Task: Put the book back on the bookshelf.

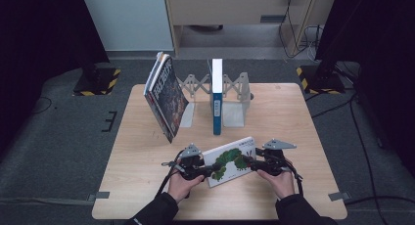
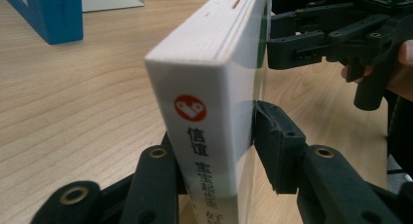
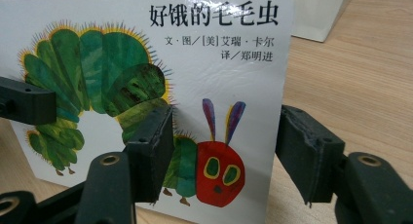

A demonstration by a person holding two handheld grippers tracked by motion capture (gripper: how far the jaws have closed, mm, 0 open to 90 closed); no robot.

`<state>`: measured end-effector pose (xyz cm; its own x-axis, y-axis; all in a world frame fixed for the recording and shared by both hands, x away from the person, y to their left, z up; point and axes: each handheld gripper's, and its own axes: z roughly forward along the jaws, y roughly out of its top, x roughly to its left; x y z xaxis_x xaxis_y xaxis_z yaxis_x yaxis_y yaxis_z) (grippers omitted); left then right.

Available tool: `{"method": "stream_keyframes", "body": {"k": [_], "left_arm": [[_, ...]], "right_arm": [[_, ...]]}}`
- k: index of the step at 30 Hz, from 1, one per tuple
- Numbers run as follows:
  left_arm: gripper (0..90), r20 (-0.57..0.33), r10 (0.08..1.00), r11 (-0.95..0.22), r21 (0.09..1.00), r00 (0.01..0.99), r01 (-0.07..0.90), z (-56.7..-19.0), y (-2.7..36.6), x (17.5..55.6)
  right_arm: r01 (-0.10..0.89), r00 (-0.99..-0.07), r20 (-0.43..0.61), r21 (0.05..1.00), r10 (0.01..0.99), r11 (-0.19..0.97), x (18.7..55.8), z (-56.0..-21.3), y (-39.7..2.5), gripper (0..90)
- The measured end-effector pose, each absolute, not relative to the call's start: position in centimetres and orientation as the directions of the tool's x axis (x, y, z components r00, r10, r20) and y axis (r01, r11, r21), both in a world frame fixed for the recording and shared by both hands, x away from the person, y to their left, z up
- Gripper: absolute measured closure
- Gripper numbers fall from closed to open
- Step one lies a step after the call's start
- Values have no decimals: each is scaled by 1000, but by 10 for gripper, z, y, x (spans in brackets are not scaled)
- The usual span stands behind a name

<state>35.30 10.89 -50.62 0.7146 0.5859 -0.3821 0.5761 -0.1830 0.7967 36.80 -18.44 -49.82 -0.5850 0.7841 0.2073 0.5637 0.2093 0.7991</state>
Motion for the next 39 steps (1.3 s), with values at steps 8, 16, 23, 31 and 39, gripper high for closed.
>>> {"method": "stream_keyframes", "body": {"k": [8,16,23,31,39], "left_arm": [[693,-346,563,-179,836,751,519,-495,106,350],[700,-322,551,-236,825,770,514,-504,103,346],[679,-286,556,-246,840,780,483,-509,101,343],[683,-298,552,-256,828,778,499,-513,98,343],[738,-299,541,-280,817,786,504,-505,93,339]], "right_arm": [[549,-579,212,815,787,185,369,-498,-186,359],[535,-593,205,823,779,191,367,-499,-188,344],[533,-599,198,821,776,202,366,-499,-189,338],[536,-603,199,819,772,207,366,-499,-189,330],[541,-593,221,821,775,180,366,-497,-191,324]]}}
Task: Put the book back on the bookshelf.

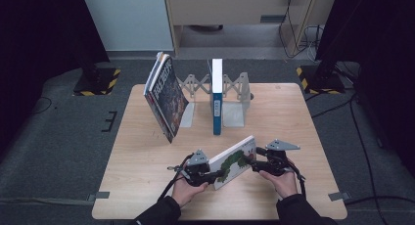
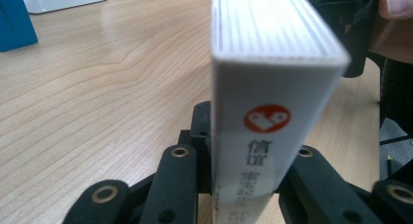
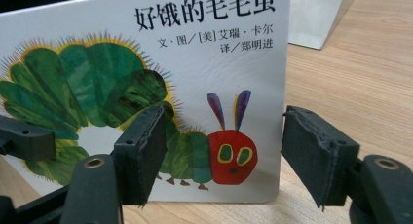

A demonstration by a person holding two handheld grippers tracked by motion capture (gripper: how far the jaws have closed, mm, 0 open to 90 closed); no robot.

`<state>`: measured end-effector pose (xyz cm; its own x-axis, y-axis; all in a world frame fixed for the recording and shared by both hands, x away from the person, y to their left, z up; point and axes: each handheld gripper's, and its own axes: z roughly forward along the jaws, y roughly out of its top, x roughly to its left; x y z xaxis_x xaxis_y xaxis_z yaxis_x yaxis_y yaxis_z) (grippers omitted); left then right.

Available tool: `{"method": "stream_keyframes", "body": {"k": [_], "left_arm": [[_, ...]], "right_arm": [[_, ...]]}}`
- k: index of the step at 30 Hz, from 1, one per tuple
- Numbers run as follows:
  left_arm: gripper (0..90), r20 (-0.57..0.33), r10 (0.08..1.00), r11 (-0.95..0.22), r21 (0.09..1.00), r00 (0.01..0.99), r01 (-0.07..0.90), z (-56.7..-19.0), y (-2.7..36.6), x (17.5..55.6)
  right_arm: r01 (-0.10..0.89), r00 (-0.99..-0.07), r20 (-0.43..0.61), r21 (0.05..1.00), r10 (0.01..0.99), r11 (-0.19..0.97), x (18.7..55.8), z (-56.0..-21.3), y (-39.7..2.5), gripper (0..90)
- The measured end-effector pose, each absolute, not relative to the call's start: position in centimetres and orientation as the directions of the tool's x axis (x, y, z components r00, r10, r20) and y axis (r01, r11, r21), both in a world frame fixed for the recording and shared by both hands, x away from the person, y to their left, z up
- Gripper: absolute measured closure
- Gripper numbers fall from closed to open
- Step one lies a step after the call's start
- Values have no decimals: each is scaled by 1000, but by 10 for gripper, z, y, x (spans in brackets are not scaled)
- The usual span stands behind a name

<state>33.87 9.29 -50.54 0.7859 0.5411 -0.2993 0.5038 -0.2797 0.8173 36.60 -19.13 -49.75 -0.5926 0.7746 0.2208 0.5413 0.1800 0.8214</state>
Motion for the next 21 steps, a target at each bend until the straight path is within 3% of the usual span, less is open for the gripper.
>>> {"method": "stream_keyframes", "body": {"k": [14,21], "left_arm": [[742,-362,568,-208,806,739,554,-486,106,342],[742,-364,589,-184,810,722,558,-476,113,343]], "right_arm": [[549,-544,206,820,813,160,367,-495,-210,245],[576,-504,138,790,853,212,369,-498,-224,212]]}}
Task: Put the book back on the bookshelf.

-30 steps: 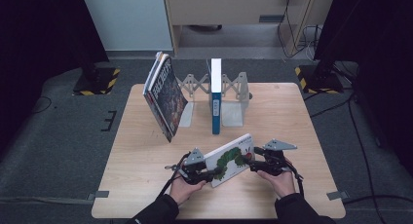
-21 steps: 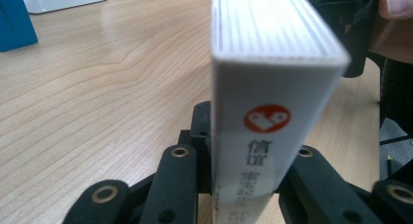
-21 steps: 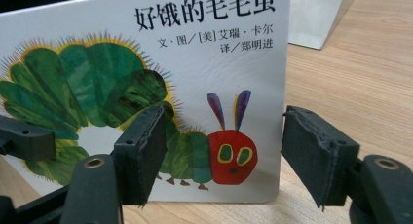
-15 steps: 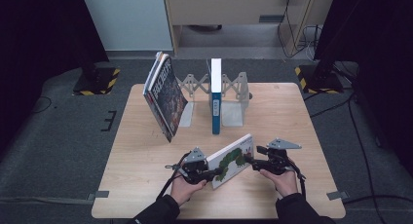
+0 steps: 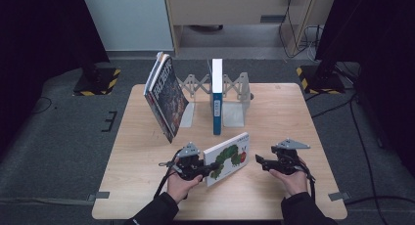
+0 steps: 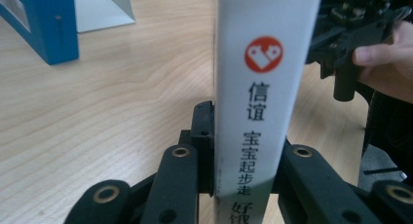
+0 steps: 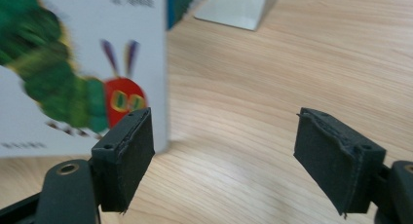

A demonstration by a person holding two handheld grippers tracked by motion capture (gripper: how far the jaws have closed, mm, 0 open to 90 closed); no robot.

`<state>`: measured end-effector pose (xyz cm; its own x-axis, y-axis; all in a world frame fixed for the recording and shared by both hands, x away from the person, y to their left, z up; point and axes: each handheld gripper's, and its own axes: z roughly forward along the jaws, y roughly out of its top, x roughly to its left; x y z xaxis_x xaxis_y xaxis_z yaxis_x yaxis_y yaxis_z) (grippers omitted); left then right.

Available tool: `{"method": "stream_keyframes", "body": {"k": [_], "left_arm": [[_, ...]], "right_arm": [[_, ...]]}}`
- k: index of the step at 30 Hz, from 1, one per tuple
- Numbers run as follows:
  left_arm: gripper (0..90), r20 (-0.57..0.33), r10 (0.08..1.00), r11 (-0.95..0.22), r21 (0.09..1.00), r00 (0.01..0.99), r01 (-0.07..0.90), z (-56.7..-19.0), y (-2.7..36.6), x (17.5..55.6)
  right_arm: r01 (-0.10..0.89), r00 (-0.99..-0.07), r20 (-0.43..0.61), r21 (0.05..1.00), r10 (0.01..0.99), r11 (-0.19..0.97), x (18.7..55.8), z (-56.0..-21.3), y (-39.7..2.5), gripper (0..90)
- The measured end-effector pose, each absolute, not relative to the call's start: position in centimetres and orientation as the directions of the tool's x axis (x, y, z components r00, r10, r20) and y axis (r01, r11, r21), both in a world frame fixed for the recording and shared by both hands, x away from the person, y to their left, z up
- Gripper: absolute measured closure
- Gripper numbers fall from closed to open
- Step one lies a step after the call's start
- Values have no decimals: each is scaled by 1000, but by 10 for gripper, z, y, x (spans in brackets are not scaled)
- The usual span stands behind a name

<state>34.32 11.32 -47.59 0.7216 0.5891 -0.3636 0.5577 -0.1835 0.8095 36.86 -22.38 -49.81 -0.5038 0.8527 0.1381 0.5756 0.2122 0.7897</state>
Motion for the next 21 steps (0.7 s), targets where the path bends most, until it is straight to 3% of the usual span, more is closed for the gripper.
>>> {"method": "stream_keyframes", "body": {"k": [6,21], "left_arm": [[742,-363,605,-150,823,709,549,-465,120,345],[743,-338,644,-95,855,686,510,-438,128,355]], "right_arm": [[603,-483,76,752,872,268,372,-505,-232,161],[678,-462,41,661,886,323,376,-524,-238,100]]}}
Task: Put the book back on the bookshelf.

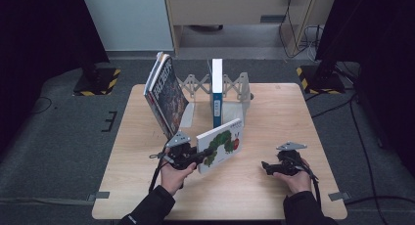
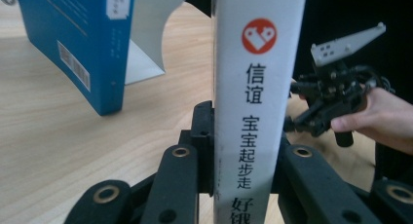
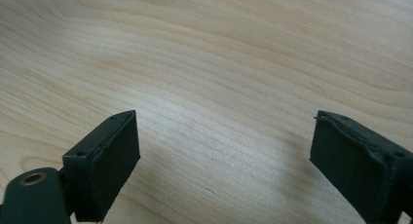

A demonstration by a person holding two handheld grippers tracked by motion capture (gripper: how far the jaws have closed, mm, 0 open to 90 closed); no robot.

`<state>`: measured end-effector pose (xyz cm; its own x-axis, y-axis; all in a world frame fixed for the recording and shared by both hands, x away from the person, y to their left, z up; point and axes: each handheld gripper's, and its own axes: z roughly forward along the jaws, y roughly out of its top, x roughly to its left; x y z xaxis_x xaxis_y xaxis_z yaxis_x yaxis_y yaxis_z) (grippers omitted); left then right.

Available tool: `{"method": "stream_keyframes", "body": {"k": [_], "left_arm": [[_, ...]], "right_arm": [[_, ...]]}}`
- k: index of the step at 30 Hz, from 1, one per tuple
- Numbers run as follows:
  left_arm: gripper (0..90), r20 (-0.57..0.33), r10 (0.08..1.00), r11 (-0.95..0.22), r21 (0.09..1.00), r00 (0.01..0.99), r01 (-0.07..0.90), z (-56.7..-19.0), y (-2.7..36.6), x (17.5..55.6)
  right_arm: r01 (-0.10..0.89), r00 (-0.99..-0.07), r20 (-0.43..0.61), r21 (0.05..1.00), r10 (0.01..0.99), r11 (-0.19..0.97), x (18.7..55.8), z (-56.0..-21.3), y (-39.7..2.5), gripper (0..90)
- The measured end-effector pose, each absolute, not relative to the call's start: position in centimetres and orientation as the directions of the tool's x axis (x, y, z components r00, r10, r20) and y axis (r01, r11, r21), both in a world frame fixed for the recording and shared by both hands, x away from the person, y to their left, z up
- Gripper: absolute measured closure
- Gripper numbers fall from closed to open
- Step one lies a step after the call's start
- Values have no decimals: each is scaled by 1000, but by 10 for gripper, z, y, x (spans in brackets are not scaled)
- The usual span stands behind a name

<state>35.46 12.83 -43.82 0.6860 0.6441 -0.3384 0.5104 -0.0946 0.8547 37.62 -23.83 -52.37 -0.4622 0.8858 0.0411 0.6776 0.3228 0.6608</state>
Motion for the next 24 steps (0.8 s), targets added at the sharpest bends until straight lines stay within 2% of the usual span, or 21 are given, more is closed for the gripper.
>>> {"method": "stream_keyframes", "body": {"k": [9,15,24], "left_arm": [[742,-310,684,-71,873,661,483,-425,125,364],[742,-273,712,-73,888,647,454,-419,114,372],[742,-265,737,-55,894,622,446,-418,96,385]], "right_arm": [[693,-455,20,636,890,340,375,-529,-241,79],[680,-458,8,647,889,345,375,-531,-240,56],[652,-456,7,684,890,328,372,-536,-242,35]]}}
